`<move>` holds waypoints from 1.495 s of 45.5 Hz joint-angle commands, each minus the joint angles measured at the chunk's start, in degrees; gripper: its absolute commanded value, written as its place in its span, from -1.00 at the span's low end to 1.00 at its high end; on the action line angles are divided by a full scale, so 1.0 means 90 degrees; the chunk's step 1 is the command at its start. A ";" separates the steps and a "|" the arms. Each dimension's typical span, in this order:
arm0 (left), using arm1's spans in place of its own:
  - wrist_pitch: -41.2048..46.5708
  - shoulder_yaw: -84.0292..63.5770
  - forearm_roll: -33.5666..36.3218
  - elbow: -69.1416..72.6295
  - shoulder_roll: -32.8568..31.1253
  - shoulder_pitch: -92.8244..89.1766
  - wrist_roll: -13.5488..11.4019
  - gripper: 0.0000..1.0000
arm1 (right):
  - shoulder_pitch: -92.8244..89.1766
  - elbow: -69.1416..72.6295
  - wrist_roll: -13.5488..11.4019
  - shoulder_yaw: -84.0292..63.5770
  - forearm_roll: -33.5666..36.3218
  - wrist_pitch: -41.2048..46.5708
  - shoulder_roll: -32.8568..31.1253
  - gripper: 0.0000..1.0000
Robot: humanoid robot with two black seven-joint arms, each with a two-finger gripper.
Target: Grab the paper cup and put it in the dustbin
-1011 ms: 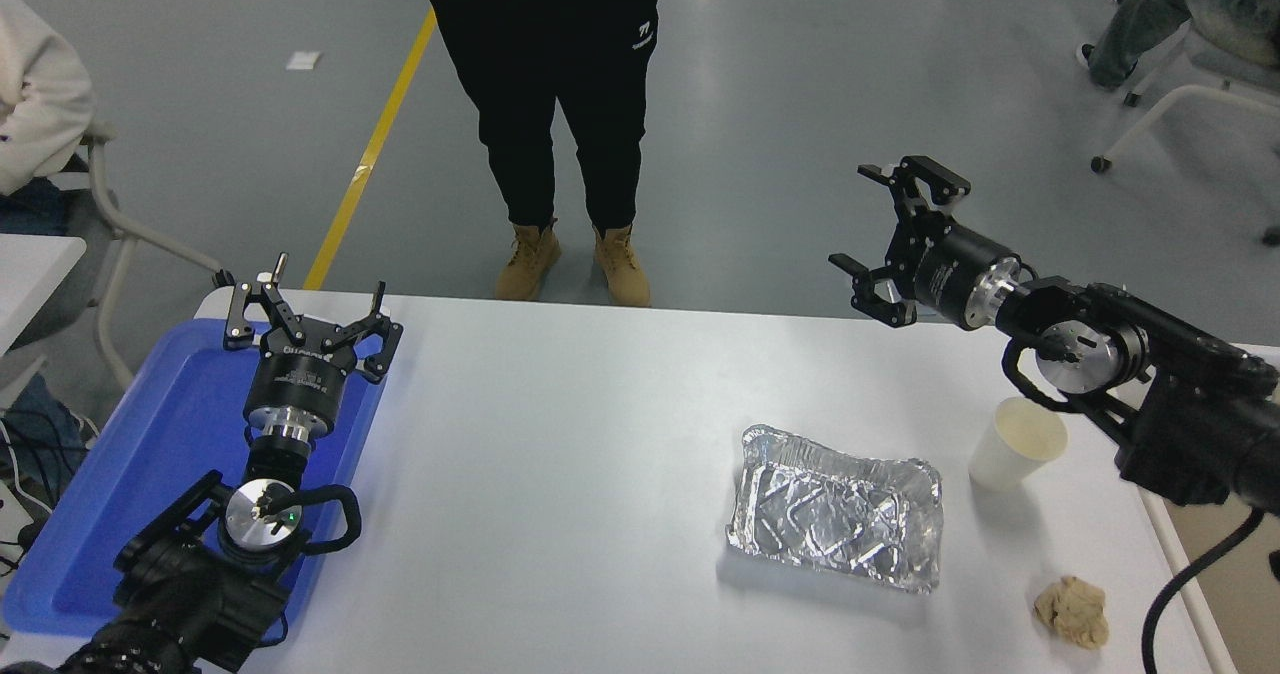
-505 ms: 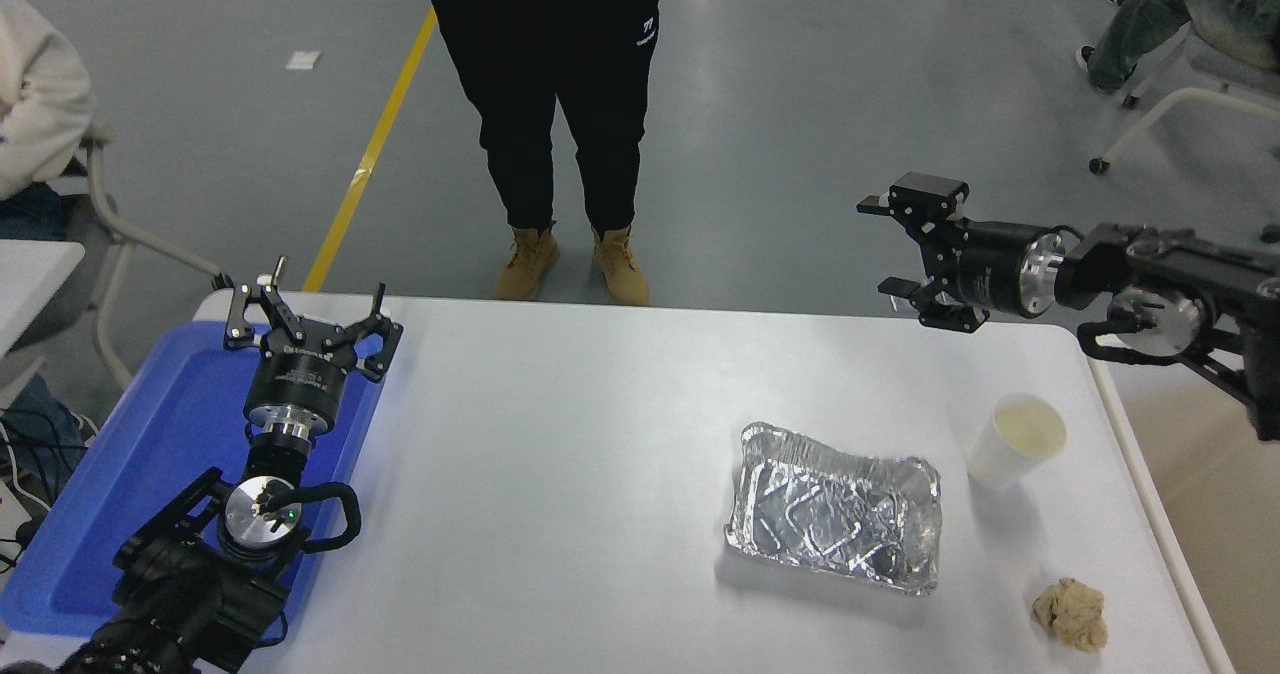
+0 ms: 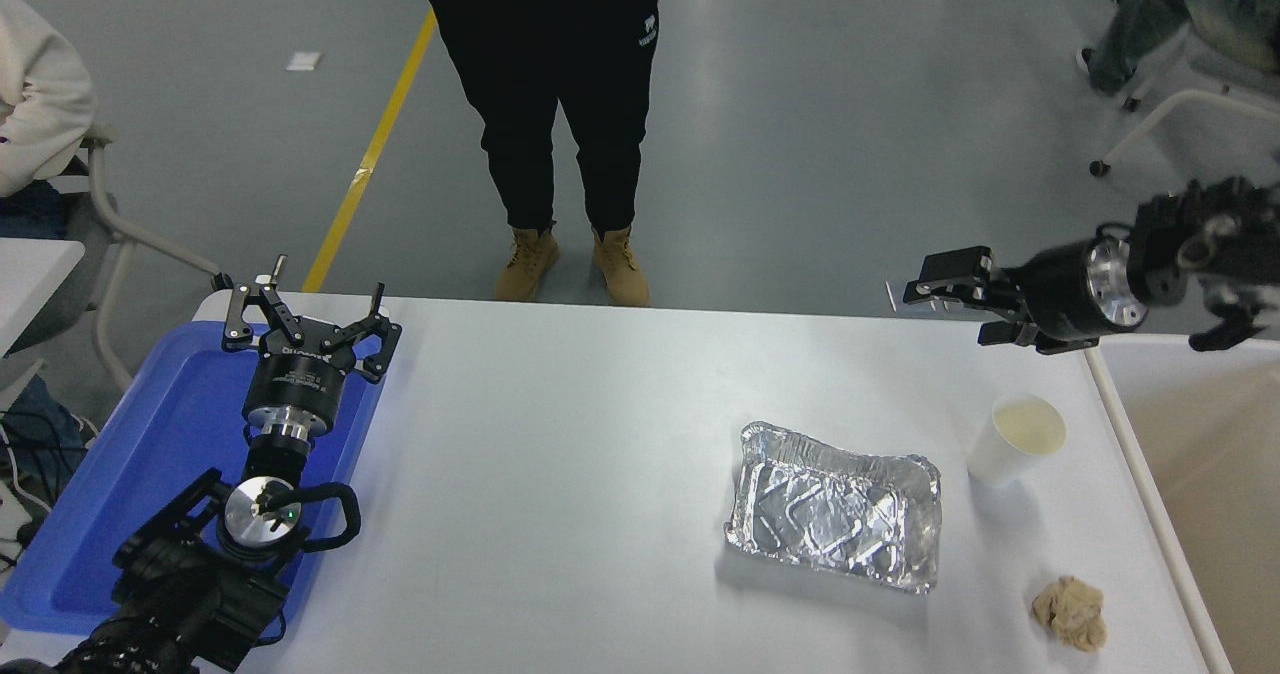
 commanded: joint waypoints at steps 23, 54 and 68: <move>0.0008 0.0010 -0.0028 0.0000 0.0000 -0.0001 -0.0010 1.00 | 0.2422 0.1383 -0.0029 -0.1873 0.0349 0.1201 0.1937 1.00; 0.0008 0.0010 -0.0028 0.0000 0.0000 -0.0001 -0.0010 1.00 | 0.2989 0.1608 -0.0019 -0.2244 0.1805 0.1739 0.2875 1.00; 0.0008 0.0000 -0.0028 0.0000 0.0000 -0.0001 -0.0010 1.00 | 0.3477 0.1872 -0.0019 -0.2430 0.1776 0.2022 0.2739 1.00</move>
